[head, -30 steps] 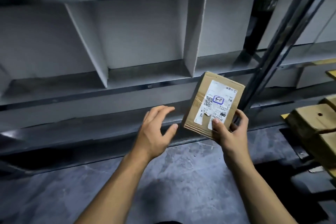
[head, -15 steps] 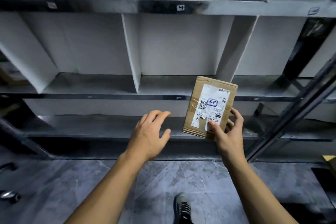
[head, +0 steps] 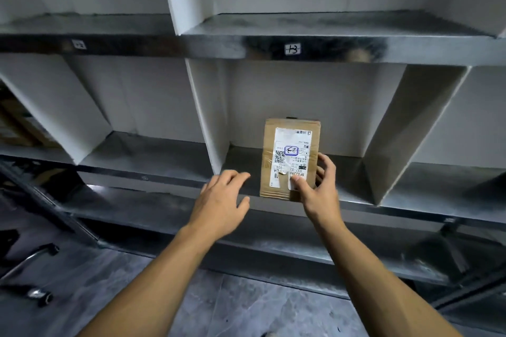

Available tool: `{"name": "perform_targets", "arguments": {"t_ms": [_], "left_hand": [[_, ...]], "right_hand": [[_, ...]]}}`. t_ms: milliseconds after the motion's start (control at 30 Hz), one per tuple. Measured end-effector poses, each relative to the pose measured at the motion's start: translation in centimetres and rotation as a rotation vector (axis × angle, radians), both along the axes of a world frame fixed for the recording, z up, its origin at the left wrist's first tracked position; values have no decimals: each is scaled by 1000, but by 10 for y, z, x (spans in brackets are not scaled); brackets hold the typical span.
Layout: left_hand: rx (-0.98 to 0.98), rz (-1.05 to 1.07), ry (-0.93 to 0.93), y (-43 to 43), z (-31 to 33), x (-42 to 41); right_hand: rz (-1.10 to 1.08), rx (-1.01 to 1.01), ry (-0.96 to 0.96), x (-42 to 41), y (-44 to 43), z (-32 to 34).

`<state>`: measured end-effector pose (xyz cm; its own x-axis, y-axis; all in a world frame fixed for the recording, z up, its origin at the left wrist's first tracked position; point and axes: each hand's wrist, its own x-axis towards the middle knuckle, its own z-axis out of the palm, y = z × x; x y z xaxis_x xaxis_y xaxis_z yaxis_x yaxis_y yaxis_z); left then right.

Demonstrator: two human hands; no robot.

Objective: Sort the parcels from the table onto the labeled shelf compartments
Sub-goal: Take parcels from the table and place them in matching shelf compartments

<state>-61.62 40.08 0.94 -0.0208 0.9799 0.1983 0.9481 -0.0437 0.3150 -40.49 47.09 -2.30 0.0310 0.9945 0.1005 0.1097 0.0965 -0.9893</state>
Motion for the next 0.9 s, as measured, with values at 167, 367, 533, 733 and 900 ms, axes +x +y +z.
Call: {"name": "perform_targets", "arguments": {"t_ms": [167,367,533,733,900], "left_hand": [[-10,59,-2,42,-1,-16],[-48,66,-34,70,-7,-26],[-73,80,-72,86,-17,-33],[-87,95,-117,96,-27,-42],[-123,95,-142,93,-39,-43]], "right_hand": [[75,16,-86,-24,68,-8],[44,7,-36,-50,117,-20],[86,-39,-47,-64,140,-41],[117,-76,-108,-68,143,-61],[119,-80,-163,-65,135,-72]]}}
